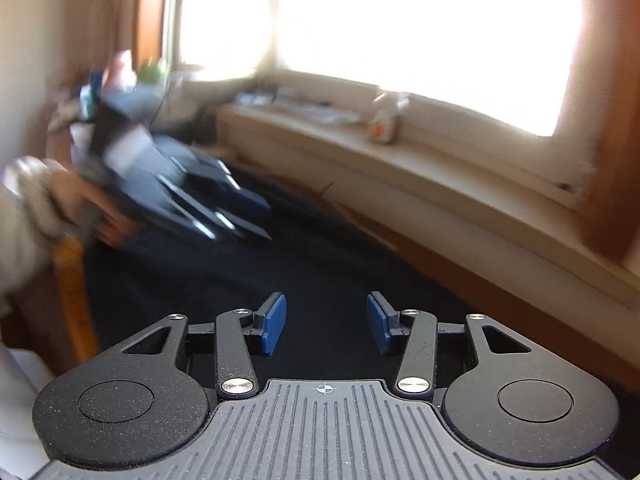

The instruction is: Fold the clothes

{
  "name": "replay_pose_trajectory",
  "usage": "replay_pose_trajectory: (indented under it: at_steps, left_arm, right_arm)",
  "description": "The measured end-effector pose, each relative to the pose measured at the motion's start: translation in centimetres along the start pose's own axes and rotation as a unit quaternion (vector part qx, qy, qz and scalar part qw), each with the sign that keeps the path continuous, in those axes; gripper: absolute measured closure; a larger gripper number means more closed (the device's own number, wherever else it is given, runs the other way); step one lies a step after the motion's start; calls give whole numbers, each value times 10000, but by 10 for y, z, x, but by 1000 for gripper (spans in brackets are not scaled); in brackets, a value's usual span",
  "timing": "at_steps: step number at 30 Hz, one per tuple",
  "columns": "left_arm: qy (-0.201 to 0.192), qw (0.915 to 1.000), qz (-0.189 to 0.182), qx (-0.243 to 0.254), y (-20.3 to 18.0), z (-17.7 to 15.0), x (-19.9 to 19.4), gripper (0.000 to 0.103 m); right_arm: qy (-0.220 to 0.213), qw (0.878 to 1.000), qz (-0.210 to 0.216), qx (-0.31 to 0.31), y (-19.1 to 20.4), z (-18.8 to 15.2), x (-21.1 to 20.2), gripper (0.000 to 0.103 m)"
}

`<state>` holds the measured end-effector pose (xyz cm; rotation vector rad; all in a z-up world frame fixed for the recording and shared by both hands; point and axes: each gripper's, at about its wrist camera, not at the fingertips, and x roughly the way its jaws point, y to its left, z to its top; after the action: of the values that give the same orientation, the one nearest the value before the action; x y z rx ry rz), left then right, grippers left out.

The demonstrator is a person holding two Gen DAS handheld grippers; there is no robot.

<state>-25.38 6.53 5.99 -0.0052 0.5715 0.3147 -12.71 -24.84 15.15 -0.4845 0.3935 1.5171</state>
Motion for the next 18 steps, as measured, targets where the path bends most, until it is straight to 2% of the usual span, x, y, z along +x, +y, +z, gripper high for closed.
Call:
replay_pose_trajectory:
  at_steps: [5,8,10,11,12,13,15,18]
  left_arm:
    - [404,9984,154,374,-25,-8,57,44]
    - [487,9987,65,111,-17,-9,64,44]
    - [522,9986,-36,-94,-9,-9,67,44]
    - [530,9985,-72,-136,-7,-8,67,44]
    - [533,9984,-85,-138,-5,-8,68,44]
    - [531,9985,-79,-87,-3,-7,70,44]
    - [527,9986,-46,-18,1,-4,76,44]
    - [478,9985,135,241,-4,-1,78,43]
  right_arm:
    - [-174,9985,-419,314,-4,-22,-90,44]
    - [-124,9964,-762,355,-5,-46,-113,40]
    - [-135,9939,-899,628,-9,-72,-111,40]
    - [-134,9920,-934,837,-14,-88,-104,44]
    - [-142,9896,-985,1042,-16,-102,-94,49]
    - [-178,9862,-1071,1246,-18,-117,-84,59]
    - [-255,9792,-1237,1587,-20,-145,-67,62]
    - [-482,9753,-1425,1615,-6,-166,-53,62]
